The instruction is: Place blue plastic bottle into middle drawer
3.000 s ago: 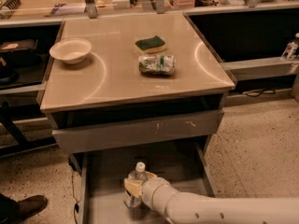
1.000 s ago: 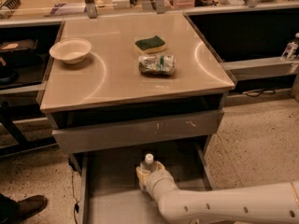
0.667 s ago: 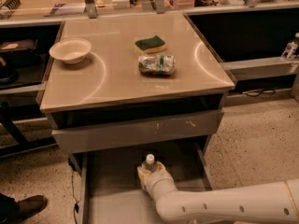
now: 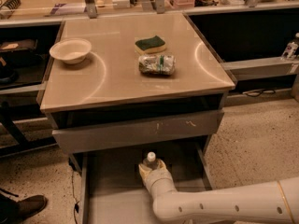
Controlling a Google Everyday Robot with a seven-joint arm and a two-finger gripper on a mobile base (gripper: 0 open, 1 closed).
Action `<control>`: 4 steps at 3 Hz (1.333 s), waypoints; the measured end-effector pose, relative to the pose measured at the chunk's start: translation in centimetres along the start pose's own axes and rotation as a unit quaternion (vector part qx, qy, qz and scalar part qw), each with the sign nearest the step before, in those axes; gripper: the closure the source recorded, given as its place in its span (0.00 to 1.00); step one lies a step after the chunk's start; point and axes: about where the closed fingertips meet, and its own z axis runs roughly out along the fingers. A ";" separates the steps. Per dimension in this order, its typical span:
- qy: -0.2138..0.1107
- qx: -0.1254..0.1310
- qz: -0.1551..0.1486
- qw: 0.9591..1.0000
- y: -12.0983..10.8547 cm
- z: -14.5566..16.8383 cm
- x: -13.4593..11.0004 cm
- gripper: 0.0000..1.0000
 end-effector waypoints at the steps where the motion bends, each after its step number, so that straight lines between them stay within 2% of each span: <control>1: -0.009 0.013 0.004 1.000 -0.4 0.3 -0.1 1.00; 4: -0.021 0.037 0.031 0.999 -0.5 0.9 1.6 1.00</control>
Offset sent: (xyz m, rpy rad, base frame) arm 0.0046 -0.0073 -0.0084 0.0103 -0.0445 -0.0839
